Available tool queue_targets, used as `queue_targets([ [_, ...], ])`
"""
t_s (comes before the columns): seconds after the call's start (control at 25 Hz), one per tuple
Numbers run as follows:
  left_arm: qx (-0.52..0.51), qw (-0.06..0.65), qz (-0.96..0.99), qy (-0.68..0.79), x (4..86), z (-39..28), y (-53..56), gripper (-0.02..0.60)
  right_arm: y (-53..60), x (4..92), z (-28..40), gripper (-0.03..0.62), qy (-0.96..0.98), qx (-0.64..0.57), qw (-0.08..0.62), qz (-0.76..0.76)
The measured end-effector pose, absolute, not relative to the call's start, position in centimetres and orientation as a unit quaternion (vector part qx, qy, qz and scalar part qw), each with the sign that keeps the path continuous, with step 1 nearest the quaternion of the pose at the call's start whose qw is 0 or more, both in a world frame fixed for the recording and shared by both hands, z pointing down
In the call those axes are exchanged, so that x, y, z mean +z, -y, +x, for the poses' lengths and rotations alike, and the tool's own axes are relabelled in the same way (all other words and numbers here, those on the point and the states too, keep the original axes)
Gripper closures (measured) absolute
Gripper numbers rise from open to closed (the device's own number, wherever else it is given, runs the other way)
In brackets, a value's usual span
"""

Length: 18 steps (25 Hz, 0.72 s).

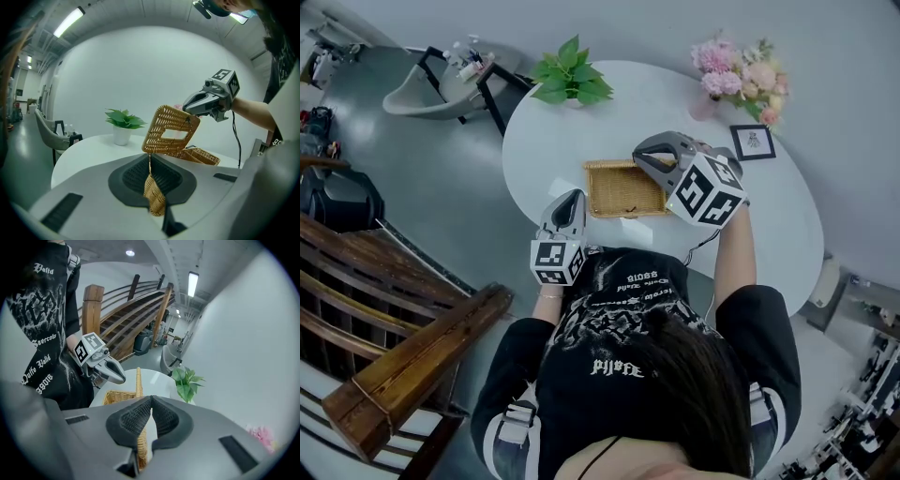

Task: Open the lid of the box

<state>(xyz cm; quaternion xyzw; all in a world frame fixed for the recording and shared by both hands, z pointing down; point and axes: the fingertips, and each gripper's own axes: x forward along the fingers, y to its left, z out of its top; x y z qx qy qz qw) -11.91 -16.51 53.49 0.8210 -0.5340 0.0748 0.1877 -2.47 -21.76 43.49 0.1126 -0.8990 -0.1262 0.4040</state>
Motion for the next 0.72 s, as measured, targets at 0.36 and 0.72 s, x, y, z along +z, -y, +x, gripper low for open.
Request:
queue_targets([
  [0.36, 0.083, 0.194, 0.814, 0.541, 53.8, -12.0, 17.0, 0.555, 25.8, 43.1, -2.5, 0.56, 0.897, -0.138, 0.401, 0.125],
  [0.72, 0.088, 0.208, 0.802, 0.553, 54.2, -12.8, 17.5, 0.555, 29.7, 44.3, -2.8, 0.56, 0.897, -0.134, 0.405, 0.12],
])
